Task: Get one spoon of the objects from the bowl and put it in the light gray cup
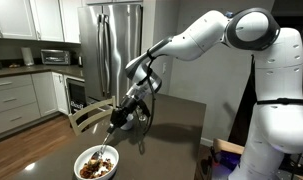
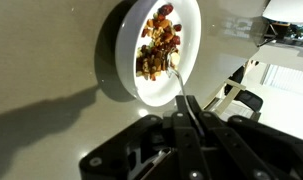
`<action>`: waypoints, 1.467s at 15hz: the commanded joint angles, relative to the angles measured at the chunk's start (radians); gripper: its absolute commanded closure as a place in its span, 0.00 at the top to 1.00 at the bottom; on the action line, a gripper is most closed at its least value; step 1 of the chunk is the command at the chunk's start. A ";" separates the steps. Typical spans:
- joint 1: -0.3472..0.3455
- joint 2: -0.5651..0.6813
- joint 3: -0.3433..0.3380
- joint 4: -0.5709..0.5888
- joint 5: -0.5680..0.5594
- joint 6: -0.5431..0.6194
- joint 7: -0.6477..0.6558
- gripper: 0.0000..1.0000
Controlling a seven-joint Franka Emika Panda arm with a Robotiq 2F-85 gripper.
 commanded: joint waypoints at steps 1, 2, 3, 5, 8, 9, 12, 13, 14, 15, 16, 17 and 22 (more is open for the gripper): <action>-0.016 -0.023 -0.006 0.001 0.026 -0.035 -0.031 0.03; -0.017 -0.025 -0.008 0.001 0.026 -0.035 -0.031 0.03; -0.018 -0.028 -0.011 0.001 0.027 -0.036 -0.032 0.03; -0.022 -0.034 -0.016 0.002 0.029 -0.041 -0.034 0.03; -0.030 -0.049 -0.030 0.000 0.027 -0.046 -0.032 0.03; -0.033 -0.056 -0.037 -0.001 0.023 -0.044 -0.030 0.03; -0.044 -0.074 -0.053 -0.002 0.017 -0.042 -0.025 0.03; -0.049 -0.079 -0.058 -0.002 0.015 -0.042 -0.024 0.03; -0.052 -0.086 -0.063 -0.002 0.011 -0.042 -0.020 0.03; -0.055 -0.092 -0.070 -0.002 0.007 -0.042 -0.017 0.03; -0.057 -0.099 -0.076 -0.003 0.002 -0.040 -0.013 0.03; -0.061 -0.107 -0.081 -0.005 -0.004 -0.039 -0.009 0.03; -0.078 -0.134 -0.114 -0.017 -0.015 -0.035 -0.003 0.03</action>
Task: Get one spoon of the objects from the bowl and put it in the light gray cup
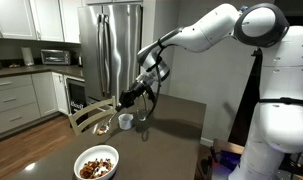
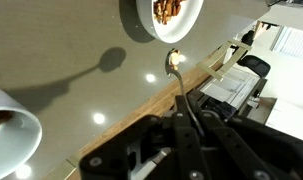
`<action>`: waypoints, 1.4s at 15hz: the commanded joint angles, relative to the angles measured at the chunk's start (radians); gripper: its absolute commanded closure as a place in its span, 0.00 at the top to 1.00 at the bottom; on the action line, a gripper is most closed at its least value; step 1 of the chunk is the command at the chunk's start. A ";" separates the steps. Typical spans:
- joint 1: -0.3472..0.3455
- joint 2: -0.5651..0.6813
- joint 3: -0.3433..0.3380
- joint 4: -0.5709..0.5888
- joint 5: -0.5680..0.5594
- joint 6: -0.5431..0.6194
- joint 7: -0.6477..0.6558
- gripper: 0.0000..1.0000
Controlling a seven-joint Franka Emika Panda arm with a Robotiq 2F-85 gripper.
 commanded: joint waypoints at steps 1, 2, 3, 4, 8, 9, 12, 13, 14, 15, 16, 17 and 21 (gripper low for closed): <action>-0.029 -0.040 -0.017 -0.025 -0.013 -0.025 0.001 0.03; -0.032 -0.042 -0.024 -0.026 -0.016 -0.023 0.003 0.03; -0.037 -0.042 -0.029 -0.027 -0.020 -0.020 0.006 0.03; -0.040 -0.043 -0.035 -0.028 -0.026 -0.014 0.009 0.03; -0.051 -0.037 -0.056 -0.027 -0.060 0.006 0.020 0.03; -0.054 -0.035 -0.061 -0.024 -0.074 0.006 0.022 0.03; -0.069 -0.028 -0.076 -0.011 -0.107 0.001 0.029 0.03; -0.075 -0.025 -0.079 -0.007 -0.113 -0.002 0.029 0.03; -0.081 -0.020 -0.084 0.003 -0.116 -0.004 0.032 0.03; -0.085 -0.018 -0.087 0.006 -0.117 -0.004 0.031 0.03; -0.090 -0.017 -0.089 0.008 -0.114 -0.003 0.031 0.03; -0.092 -0.017 -0.091 0.009 -0.112 -0.001 0.031 0.03; -0.098 -0.018 -0.094 0.012 -0.111 0.009 0.044 0.03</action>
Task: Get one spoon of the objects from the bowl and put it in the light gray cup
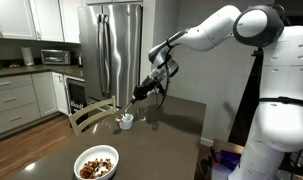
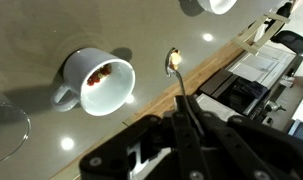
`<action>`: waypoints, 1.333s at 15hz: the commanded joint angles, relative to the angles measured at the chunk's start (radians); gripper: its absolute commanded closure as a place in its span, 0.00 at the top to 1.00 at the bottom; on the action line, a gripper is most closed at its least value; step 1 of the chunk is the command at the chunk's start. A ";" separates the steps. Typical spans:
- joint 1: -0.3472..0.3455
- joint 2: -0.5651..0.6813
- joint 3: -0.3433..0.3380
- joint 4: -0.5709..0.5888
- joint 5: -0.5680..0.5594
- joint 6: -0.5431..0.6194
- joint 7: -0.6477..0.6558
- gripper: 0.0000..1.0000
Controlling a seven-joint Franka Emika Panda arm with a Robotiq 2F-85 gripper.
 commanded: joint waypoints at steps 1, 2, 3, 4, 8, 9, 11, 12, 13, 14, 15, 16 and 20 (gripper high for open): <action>-0.013 -0.005 0.006 0.010 -0.023 0.013 0.044 0.03; -0.013 -0.005 0.006 0.010 -0.023 0.018 0.048 0.03; -0.013 -0.005 0.006 0.009 -0.022 0.021 0.050 0.03; -0.014 -0.005 0.006 0.010 -0.021 0.022 0.052 0.03; -0.019 -0.006 0.007 0.012 -0.016 -0.003 0.040 0.03; -0.016 0.000 0.011 0.001 -0.003 0.013 0.020 0.05; -0.016 0.000 0.011 0.002 -0.003 0.012 0.020 0.05; -0.016 0.000 0.011 0.002 -0.003 0.012 0.020 0.05; -0.016 0.000 0.011 0.002 -0.003 0.012 0.020 0.05; -0.016 0.000 0.011 0.002 -0.003 0.012 0.020 0.03; -0.017 0.012 0.010 0.011 -0.002 0.019 0.028 0.03; -0.016 0.021 0.008 0.018 -0.007 0.037 0.033 0.03; -0.023 0.055 0.002 0.047 -0.017 0.099 0.047 0.03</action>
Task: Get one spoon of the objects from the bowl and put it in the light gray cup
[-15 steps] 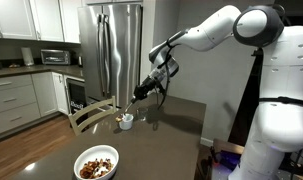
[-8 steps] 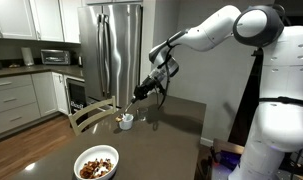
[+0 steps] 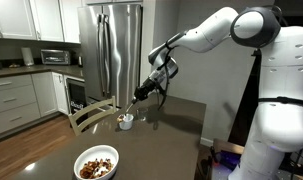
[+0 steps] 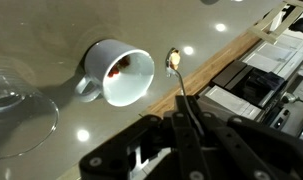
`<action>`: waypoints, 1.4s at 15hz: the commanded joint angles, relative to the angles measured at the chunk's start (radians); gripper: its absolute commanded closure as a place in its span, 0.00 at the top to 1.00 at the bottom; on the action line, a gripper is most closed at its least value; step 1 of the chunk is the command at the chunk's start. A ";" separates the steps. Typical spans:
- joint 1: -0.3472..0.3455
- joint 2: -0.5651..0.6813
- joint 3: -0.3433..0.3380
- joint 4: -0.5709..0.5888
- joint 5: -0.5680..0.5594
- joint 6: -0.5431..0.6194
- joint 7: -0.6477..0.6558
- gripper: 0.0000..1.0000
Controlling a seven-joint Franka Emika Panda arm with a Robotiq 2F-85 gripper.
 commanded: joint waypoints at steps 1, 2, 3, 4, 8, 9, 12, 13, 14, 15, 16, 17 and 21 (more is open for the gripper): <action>-0.019 0.040 0.003 0.050 -0.017 0.040 0.033 0.03; -0.022 0.047 0.002 0.060 -0.015 0.046 0.033 0.03; -0.025 0.052 0.002 0.069 -0.014 0.045 0.034 0.03; -0.030 0.058 0.001 0.081 -0.012 0.033 0.038 0.03; -0.048 0.073 -0.001 0.113 -0.012 0.020 0.058 0.03; -0.052 0.076 -0.002 0.117 -0.015 0.021 0.064 0.03; -0.060 0.079 -0.006 0.118 -0.031 0.021 0.082 0.03; -0.062 0.077 -0.008 0.113 -0.038 0.019 0.092 0.03; -0.063 0.076 -0.010 0.110 -0.044 0.018 0.101 0.03; -0.062 0.072 -0.012 0.105 -0.061 0.020 0.116 0.03; -0.063 0.068 -0.013 0.103 -0.076 0.021 0.127 0.03; -0.062 0.063 -0.013 0.100 -0.092 0.027 0.141 0.03; -0.058 0.058 -0.008 0.098 -0.161 0.041 0.185 0.03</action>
